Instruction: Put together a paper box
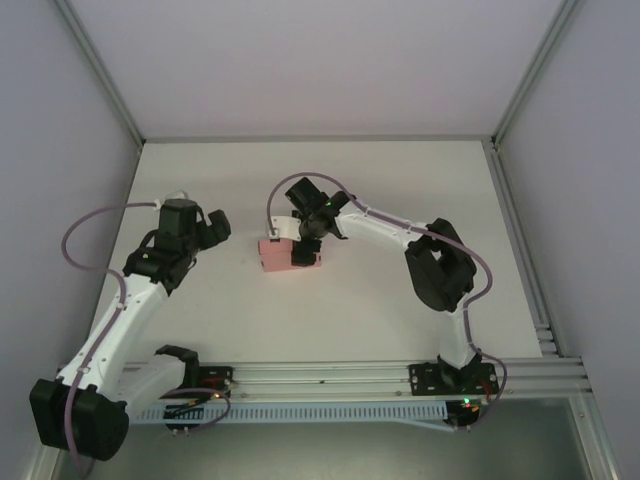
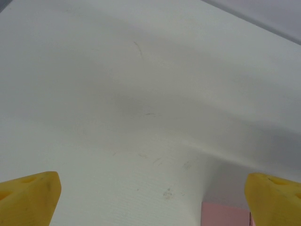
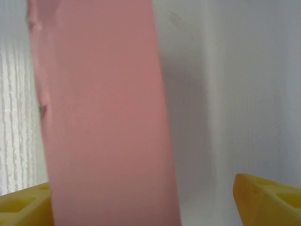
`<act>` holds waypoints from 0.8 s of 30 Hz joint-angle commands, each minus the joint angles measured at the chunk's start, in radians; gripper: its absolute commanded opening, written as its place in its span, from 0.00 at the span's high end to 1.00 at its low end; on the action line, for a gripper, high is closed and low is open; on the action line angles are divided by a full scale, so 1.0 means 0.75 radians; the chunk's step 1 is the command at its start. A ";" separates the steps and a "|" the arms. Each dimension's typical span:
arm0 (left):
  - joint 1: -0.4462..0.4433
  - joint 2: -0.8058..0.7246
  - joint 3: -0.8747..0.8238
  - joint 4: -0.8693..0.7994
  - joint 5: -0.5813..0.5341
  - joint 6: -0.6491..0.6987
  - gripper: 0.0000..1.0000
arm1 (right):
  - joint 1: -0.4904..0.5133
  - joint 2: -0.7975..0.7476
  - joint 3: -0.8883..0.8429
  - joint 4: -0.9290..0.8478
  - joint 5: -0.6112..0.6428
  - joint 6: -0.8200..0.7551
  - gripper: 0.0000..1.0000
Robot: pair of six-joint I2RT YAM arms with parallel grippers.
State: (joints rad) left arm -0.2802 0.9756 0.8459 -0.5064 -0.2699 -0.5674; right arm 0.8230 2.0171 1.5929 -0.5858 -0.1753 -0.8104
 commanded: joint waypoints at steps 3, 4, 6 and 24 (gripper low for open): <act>0.012 -0.012 -0.010 -0.030 -0.012 0.031 0.00 | 0.022 -0.013 0.016 -0.059 0.149 0.019 0.40; 0.012 -0.014 -0.010 -0.030 -0.012 0.034 0.00 | 0.029 -0.034 -0.014 -0.040 0.187 0.021 0.43; 0.013 -0.014 -0.012 -0.028 -0.016 0.035 0.00 | 0.054 -0.093 -0.107 0.042 0.300 0.020 0.52; 0.019 -0.004 -0.026 -0.026 -0.052 0.036 0.00 | 0.249 -0.398 -0.982 0.829 1.087 -0.095 0.55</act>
State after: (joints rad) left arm -0.2752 0.9756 0.8337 -0.5110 -0.2813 -0.5602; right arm 1.0008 1.7275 0.9142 0.0563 0.5518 -0.9047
